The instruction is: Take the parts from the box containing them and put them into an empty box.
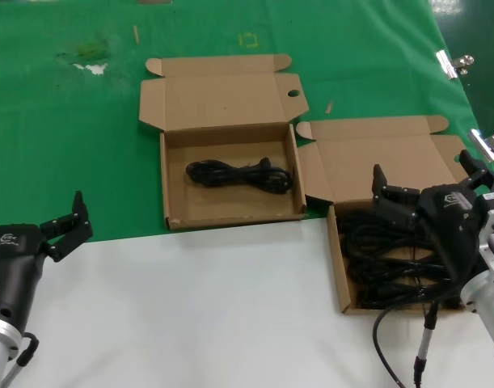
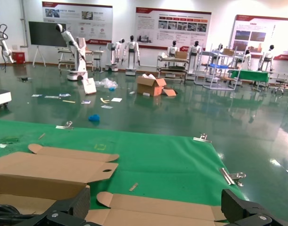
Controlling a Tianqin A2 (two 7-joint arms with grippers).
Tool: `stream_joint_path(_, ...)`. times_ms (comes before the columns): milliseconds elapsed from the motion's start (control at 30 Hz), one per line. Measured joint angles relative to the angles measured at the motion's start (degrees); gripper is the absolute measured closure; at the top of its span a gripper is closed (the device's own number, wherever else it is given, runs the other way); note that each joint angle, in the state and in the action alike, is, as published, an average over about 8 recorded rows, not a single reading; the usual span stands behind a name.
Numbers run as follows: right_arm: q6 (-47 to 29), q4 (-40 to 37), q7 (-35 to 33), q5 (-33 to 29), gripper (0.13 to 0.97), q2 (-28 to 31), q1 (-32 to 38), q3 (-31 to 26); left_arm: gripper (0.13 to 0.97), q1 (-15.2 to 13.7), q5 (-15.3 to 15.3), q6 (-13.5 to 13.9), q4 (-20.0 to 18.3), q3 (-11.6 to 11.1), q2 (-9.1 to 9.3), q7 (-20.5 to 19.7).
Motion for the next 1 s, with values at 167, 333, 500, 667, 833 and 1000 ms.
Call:
stream_joint_path(167,0.0,0.0,0.0,0.0,0.129,0.0,0.0,0.0,0.132,0.0,0.0,0.0,0.0,0.0,0.0,0.0)
stream_joint_path(333,0.0,0.0,0.0,0.0,0.129,0.0,0.0,0.0,0.132,0.0,0.0,0.0,0.0,0.0,0.0,0.0)
stream_joint_path(500,0.0,0.0,0.0,0.0,0.129,0.0,0.0,0.0,0.132,0.0,0.0,0.0,0.0,0.0,0.0,0.0)
stream_joint_path(667,0.0,0.0,0.0,0.0,0.129,0.0,0.0,0.0,0.132,0.0,0.0,0.0,0.0,0.0,0.0,0.0)
stream_joint_path(833,0.0,0.0,0.0,0.0,0.129,0.0,0.0,0.0,0.132,0.0,0.0,0.0,0.0,0.0,0.0,0.0)
stream_joint_path(1000,0.0,0.0,0.0,0.0,0.129,0.0,0.0,0.0,0.132,0.0,0.0,0.0,0.0,0.0,0.0,0.0)
